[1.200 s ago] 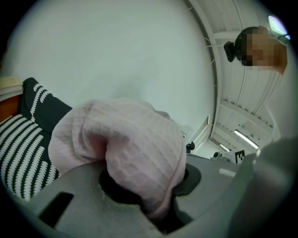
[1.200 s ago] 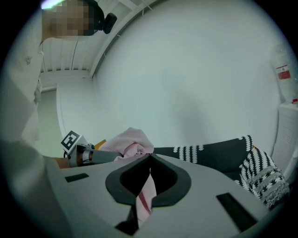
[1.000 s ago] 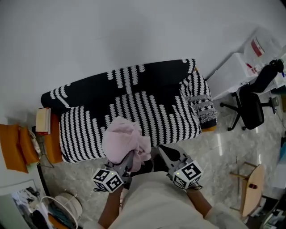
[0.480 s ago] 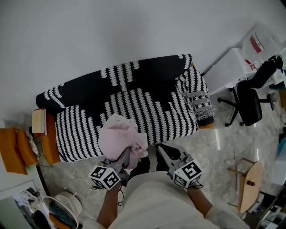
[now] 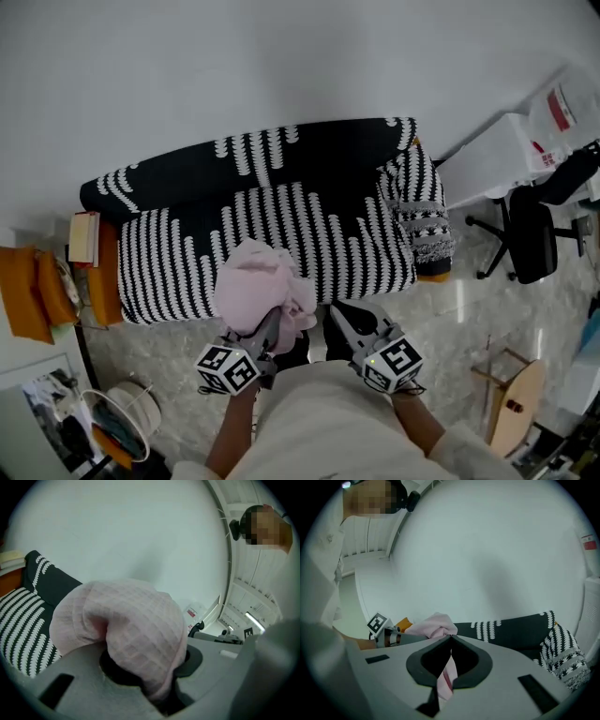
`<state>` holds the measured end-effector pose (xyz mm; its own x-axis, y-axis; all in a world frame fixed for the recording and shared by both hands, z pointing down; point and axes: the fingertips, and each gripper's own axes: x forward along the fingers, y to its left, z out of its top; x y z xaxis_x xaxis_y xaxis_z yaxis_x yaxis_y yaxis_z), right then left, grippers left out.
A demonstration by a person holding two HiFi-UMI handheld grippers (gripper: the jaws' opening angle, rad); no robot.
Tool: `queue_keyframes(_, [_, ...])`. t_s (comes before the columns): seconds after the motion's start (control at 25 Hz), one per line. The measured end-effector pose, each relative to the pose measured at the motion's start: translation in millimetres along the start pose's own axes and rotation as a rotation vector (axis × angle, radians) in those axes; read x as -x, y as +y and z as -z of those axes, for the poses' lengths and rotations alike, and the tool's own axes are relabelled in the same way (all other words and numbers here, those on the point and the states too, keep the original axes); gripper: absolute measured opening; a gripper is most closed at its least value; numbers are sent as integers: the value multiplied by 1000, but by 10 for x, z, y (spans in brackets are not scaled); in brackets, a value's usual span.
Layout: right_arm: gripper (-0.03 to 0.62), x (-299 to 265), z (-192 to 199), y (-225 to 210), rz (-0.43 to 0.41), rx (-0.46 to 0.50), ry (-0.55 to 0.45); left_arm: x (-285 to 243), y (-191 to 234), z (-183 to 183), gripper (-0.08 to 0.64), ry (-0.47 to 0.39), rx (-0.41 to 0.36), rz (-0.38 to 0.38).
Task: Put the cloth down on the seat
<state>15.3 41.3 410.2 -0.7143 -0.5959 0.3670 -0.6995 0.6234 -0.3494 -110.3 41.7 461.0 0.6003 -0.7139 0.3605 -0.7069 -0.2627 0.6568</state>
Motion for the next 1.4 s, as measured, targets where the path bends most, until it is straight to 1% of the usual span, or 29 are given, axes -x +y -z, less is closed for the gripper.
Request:
queue_keyframes(0.2, [8,22,18,-160,-36,0,25,-221,90,217,132,22,11,-42])
queue_keyframes(0.48, [8,75,92,-379,-54,-20,63,-546,326,537,133,95,49,-103])
queue_keyframes(0.72, [8,50,142,-524,-73,-30,96,-808,500,726,133,147,72,-133])
queue_keyframes(0.88, [8,3,173,-591,-71,-37,112,-967,610,860,133,182,91,-143])
queue_keyframes(1.04, [8,-58,187,-597,-83,-32,118,-1137,676,975,133,227,78,-140])
queue_keyframes(1.4, [8,-79,238,-749,-68,-42,147,-1513,857,1110,135,274,92,-139])
